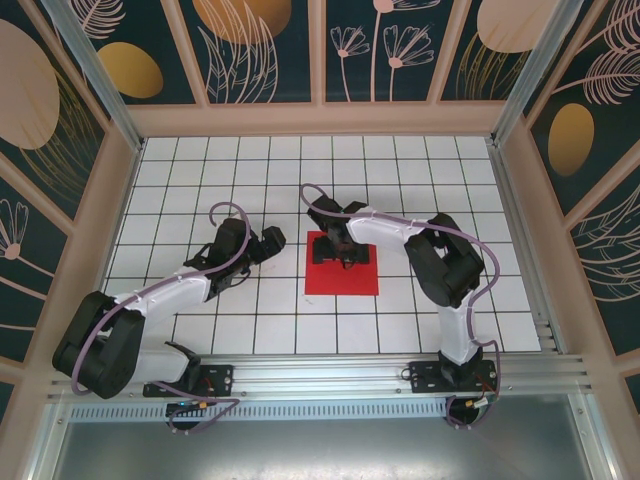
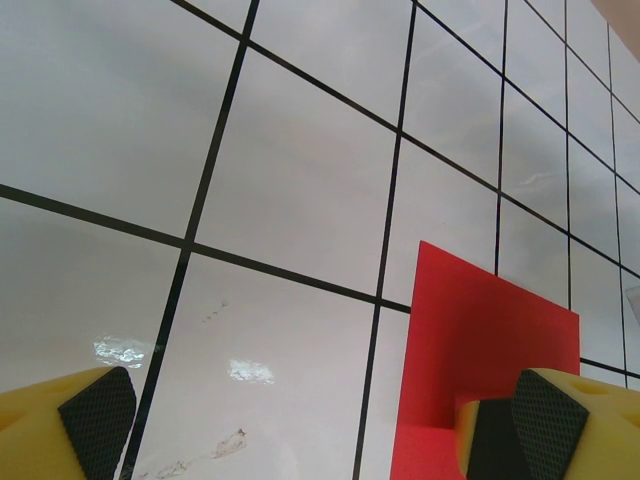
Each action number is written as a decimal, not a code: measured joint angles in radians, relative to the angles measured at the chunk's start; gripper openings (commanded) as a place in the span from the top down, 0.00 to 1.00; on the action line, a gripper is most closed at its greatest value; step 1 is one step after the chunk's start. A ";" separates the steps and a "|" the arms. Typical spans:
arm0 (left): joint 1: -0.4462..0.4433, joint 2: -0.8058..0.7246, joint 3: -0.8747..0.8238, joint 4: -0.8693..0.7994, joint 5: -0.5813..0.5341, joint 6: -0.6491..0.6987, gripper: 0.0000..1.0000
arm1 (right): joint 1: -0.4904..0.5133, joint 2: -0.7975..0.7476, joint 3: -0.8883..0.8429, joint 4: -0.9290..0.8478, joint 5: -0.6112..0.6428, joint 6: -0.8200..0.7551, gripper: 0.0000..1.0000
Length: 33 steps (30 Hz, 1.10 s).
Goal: Fold a paper plane with a square sheet of paper (pick it up from the middle)
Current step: Fold the square sheet of paper in half at the center of the table.
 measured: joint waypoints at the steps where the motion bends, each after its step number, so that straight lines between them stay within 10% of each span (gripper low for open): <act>1: 0.000 0.000 0.000 0.000 0.000 0.000 0.01 | 0.001 0.000 0.000 0.000 0.000 0.003 0.01; 33: 0.000 0.006 0.000 0.000 0.001 0.004 0.01 | 0.016 -0.013 -0.044 0.045 0.042 0.077 0.03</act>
